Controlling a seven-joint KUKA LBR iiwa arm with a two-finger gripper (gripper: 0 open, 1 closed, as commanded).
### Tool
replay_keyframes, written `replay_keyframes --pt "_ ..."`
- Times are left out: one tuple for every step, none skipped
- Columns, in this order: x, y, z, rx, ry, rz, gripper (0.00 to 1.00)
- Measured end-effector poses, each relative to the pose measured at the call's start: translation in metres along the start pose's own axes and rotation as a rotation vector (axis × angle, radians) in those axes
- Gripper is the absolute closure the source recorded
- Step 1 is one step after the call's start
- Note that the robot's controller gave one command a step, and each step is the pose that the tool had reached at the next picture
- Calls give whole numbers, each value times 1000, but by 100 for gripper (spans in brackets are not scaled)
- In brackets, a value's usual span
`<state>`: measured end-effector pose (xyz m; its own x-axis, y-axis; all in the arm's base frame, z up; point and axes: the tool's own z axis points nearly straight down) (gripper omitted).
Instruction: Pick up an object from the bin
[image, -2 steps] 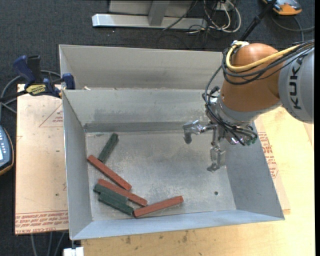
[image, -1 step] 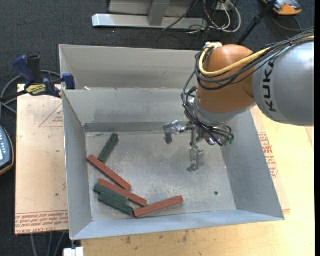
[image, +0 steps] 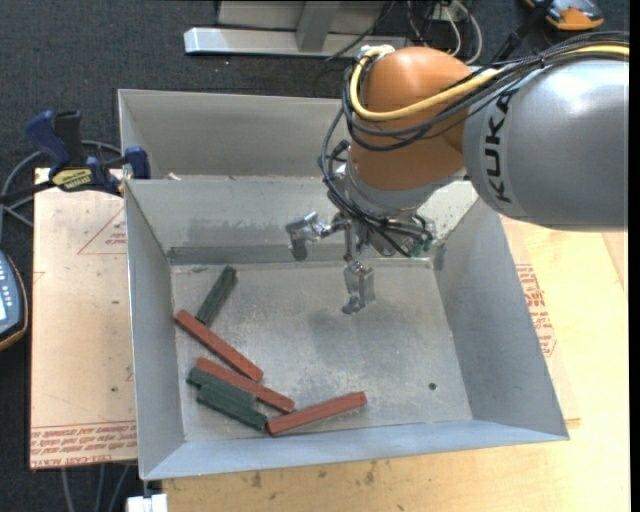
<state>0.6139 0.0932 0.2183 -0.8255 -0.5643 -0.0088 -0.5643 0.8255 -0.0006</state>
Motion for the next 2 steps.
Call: replay_keyframes --pt "-29 73 41 -6 8 -102 0" --pt "-72 125 149 -4 9 -158 0"
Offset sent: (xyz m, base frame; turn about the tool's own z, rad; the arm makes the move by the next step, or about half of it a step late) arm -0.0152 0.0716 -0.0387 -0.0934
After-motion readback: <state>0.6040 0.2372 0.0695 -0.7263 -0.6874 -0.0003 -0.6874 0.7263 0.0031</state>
